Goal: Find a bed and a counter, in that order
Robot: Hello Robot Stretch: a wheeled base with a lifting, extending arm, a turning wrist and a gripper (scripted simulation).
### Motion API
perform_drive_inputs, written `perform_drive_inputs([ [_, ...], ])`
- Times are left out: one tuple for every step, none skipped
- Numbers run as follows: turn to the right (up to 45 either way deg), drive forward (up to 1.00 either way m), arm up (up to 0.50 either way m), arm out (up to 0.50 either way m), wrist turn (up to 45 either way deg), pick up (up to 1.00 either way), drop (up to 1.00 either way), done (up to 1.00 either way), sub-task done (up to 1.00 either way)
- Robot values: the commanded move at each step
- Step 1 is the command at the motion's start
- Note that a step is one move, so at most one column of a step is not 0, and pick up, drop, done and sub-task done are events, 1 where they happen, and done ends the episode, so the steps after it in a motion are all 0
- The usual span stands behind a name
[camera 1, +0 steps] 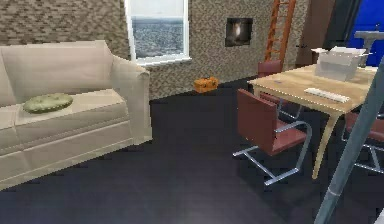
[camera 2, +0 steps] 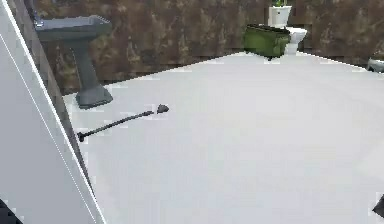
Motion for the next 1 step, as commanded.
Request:
perform_drive_inputs([
  [0.0,1.00,0.00,0.00,0.0,0.00,0.00,0.00,0.00],
])
